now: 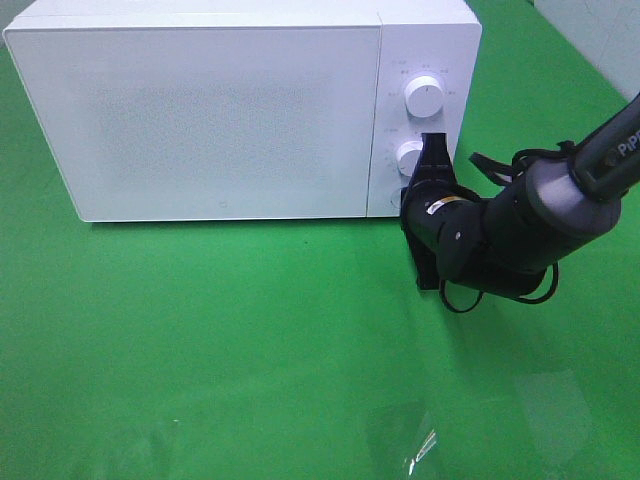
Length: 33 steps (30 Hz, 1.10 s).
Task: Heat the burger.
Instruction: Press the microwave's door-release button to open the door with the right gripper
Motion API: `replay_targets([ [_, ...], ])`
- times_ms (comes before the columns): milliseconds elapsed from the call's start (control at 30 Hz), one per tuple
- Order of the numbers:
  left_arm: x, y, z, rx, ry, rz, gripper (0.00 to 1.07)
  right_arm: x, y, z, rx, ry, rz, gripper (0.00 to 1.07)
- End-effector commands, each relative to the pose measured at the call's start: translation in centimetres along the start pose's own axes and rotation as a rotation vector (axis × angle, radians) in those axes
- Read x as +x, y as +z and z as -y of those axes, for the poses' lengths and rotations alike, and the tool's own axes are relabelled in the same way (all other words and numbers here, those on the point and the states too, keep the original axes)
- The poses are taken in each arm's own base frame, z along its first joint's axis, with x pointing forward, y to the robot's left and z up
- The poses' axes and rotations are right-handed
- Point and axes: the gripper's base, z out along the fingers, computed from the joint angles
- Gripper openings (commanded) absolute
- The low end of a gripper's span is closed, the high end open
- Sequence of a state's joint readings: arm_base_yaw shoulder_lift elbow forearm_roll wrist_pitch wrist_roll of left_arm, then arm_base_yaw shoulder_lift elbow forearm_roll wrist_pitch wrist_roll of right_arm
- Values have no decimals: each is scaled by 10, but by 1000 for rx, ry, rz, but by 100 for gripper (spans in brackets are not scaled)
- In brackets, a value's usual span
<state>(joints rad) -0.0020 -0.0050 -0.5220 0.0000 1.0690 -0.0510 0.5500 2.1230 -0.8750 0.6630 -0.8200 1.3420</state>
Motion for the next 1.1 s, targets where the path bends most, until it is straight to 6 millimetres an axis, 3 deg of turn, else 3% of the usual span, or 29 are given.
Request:
replay_targets([
  [33,2,-2,0,-2,3,11,100,-1,2,-8,-50,-12,20,0],
  [267,2,-2,0,-2,3,11,100,-2,2,-14,-110,-4,32,0],
  [567,2,-2,0,-2,3,11,100,4,9,-38,-245,34,48,0],
  [1100,2,-2,0,-2,3,11,100,7,30,-65,-406,77,101,0],
])
